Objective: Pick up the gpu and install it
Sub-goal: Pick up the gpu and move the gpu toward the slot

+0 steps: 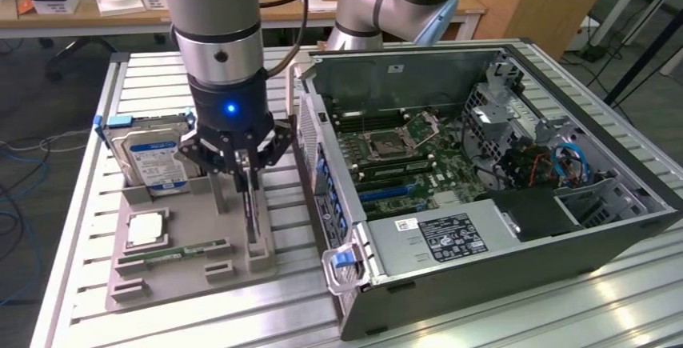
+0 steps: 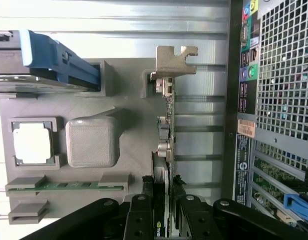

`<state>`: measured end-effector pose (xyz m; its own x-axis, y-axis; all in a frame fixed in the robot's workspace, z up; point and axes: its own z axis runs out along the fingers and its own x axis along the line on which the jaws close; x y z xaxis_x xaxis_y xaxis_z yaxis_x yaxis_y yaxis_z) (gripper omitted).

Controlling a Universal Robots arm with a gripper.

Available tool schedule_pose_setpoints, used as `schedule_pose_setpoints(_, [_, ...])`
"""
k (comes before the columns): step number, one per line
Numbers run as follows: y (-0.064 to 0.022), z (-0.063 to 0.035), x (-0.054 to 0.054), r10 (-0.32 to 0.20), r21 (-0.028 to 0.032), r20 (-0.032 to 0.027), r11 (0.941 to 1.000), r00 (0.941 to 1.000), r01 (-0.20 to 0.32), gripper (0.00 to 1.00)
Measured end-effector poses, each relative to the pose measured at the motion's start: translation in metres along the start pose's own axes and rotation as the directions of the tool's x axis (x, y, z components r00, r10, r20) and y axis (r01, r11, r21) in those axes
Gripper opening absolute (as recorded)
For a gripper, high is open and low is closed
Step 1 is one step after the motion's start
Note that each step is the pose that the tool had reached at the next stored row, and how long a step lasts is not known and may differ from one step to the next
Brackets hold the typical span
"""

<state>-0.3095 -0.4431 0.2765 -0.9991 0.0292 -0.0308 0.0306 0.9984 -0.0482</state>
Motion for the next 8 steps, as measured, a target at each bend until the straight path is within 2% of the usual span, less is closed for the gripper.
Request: schedule_pose_setpoints(8, [0.0, 0.0, 0.0, 0.0, -0.0001, 0.0001, 1.0, 1.0, 0.0, 0.26])
